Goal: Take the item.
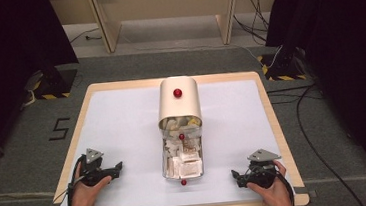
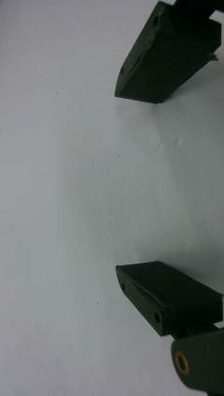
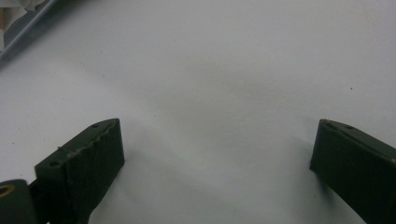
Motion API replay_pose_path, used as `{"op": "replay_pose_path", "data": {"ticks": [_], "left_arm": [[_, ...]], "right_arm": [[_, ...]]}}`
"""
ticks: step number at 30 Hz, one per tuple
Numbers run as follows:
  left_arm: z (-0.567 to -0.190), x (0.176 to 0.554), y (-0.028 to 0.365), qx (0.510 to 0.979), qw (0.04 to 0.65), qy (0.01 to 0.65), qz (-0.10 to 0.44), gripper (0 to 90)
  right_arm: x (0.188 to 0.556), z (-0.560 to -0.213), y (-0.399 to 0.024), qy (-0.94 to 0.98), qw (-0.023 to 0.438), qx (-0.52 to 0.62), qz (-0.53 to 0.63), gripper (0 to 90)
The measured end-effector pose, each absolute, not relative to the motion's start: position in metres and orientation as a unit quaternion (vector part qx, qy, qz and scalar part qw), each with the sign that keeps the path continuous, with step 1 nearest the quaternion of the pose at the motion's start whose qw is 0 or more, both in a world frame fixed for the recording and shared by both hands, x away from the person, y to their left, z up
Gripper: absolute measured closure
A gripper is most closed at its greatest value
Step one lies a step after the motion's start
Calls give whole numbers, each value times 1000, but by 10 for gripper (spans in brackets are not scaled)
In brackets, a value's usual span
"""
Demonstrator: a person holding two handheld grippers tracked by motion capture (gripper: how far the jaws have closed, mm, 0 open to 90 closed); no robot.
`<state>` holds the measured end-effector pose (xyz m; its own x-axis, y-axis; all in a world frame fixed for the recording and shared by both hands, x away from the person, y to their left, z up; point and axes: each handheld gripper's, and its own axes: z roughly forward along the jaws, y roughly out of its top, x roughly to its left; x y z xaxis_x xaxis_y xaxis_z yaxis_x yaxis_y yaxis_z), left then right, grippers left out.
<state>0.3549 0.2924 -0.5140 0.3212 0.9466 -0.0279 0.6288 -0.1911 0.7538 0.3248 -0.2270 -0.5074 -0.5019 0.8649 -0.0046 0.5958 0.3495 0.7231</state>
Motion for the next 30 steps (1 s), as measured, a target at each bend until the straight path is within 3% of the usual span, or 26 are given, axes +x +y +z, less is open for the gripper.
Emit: {"op": "replay_pose_path", "data": {"ticks": [6,11,25,30], "left_arm": [[-514,355,292,736,344,535,230,116],[-514,355,292,736,345,535,230,115],[-514,355,292,736,345,535,230,114],[-514,356,293,737,348,534,224,97]], "right_arm": [[325,-507,-228,795,199,462,339,59],[325,-504,-233,788,209,466,343,183],[314,-473,-222,757,242,452,405,267],[311,-460,-215,748,234,445,433,284]]}}
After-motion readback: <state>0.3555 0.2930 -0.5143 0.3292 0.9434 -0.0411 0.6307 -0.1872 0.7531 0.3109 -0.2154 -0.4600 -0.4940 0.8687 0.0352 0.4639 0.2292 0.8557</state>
